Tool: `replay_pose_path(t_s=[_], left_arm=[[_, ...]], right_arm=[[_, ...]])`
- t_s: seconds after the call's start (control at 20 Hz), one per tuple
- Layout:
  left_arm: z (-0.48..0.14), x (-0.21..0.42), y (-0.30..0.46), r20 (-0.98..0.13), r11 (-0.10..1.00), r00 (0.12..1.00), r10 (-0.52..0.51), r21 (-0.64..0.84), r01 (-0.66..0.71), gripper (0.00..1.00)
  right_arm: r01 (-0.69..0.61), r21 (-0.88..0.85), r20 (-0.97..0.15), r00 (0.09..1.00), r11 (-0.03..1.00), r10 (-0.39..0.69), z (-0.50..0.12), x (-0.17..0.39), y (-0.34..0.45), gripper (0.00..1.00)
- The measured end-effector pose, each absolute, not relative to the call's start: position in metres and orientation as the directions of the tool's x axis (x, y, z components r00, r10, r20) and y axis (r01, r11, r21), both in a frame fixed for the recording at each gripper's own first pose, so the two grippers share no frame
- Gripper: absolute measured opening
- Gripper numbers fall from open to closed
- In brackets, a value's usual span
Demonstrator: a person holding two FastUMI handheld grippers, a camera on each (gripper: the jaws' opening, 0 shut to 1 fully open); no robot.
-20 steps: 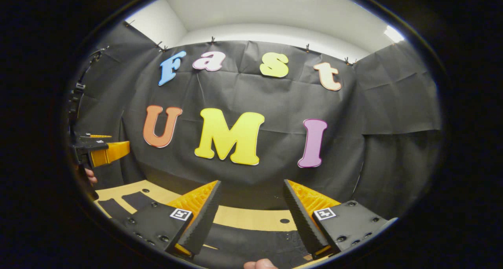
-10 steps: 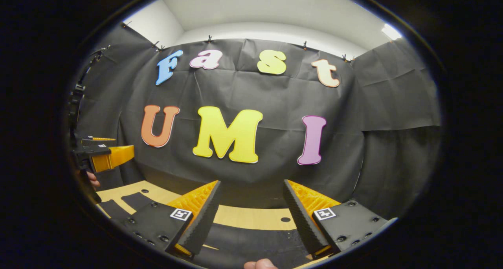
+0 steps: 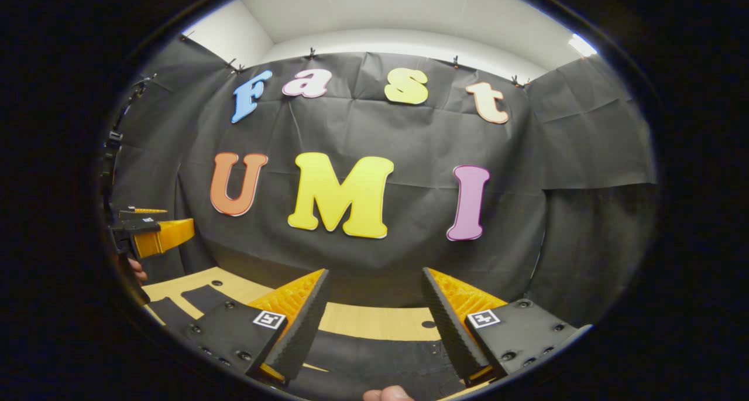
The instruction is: Grasp the waist and the cuffs of the jeans and fold them to make the two legs overlap; first hold the waist and fold one-third of the jeans toward the cuffs, then hold the cuffs and fold the remaining one-third in the same direction to finish folding.
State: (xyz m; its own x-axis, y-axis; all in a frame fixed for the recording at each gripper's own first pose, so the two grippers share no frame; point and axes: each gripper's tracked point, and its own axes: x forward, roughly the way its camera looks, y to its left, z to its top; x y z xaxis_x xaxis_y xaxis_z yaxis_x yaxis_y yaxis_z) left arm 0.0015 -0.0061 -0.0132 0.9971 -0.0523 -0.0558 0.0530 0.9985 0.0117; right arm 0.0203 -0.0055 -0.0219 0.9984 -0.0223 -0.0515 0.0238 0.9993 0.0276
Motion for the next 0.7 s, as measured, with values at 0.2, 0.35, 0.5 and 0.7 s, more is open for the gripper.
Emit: replay_pose_path(t_s=[0.2,0.35,0.5,0.7], left_arm=[[-0.021,0.001,0.0,-0.087,0.999,0.996,-0.033,-0.003,0.033,0.99],[-0.036,-0.01,0.01,-0.154,1.0,0.988,0.003,-0.028,-0.007,0.99],[-0.059,-0.032,0.021,-0.271,0.994,0.962,0.038,-0.086,-0.064,0.99],[-0.096,-0.084,0.019,-0.505,0.924,0.858,0.098,-0.273,-0.267,0.99]], right_arm=[[0.037,0.028,-0.096,0.995,0.999,-0.034,-0.035,0.023,-0.024,0.94],[0.061,0.002,-0.159,0.985,0.998,-0.059,-0.054,0.022,-0.052,0.95],[0.06,0.002,-0.266,0.962,0.998,-0.057,-0.088,0.011,-0.077,0.96],[0.114,0.133,-0.47,0.882,0.985,-0.039,-0.152,-0.018,-0.117,0.97]])
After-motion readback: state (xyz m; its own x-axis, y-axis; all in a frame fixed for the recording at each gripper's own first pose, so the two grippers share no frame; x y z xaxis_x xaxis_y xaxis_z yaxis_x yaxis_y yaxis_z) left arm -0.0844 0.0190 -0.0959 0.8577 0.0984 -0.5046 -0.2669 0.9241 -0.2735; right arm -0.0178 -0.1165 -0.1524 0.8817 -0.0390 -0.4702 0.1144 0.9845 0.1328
